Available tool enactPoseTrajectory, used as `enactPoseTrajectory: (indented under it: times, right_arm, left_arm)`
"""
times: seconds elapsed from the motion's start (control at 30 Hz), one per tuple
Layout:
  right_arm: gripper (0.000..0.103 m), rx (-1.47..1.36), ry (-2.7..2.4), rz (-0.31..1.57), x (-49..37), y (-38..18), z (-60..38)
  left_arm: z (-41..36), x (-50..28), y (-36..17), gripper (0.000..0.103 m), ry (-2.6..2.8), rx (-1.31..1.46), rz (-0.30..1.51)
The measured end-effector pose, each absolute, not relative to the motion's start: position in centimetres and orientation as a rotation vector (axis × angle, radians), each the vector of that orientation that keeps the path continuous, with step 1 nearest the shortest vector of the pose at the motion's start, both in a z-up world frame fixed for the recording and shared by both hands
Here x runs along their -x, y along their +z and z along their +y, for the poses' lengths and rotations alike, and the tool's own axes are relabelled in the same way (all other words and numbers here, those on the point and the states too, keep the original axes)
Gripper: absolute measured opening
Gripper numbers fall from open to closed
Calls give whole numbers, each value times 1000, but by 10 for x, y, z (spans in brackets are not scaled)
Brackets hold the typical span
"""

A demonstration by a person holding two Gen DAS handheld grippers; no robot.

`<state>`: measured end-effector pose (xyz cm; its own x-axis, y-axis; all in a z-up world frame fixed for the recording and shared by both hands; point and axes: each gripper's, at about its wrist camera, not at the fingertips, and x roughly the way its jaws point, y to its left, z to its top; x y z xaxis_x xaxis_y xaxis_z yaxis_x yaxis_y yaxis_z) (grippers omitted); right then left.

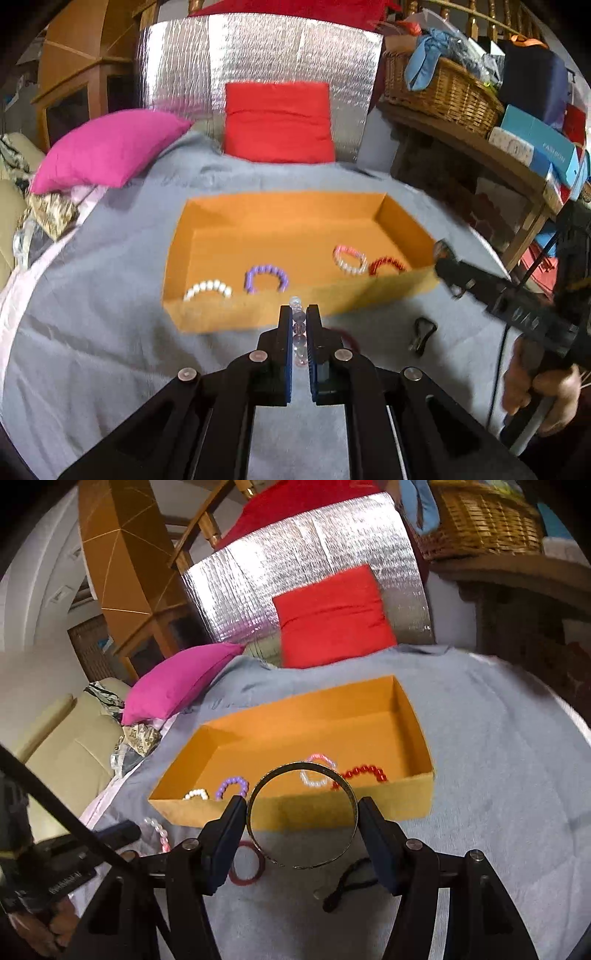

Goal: Organize jewelry
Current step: 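Carry the bracelet and bangle over the orange tray and open both tools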

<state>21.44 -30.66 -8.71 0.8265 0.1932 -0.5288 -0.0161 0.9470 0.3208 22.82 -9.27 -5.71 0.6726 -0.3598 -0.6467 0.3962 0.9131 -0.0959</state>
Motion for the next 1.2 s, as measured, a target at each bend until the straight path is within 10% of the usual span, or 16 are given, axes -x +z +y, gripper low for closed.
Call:
enactPoseTrajectory:
  times: [1.0, 1.2]
  right_arm:
    - [66, -217, -134, 904, -405, -124, -332]
    - [78, -330, -109, 853, -397, -121, -347]
  left_arm:
    - [-168, -377, -123, 8, -498, 48, 931]
    - [-155, -366, -113, 59, -436, 23, 893]
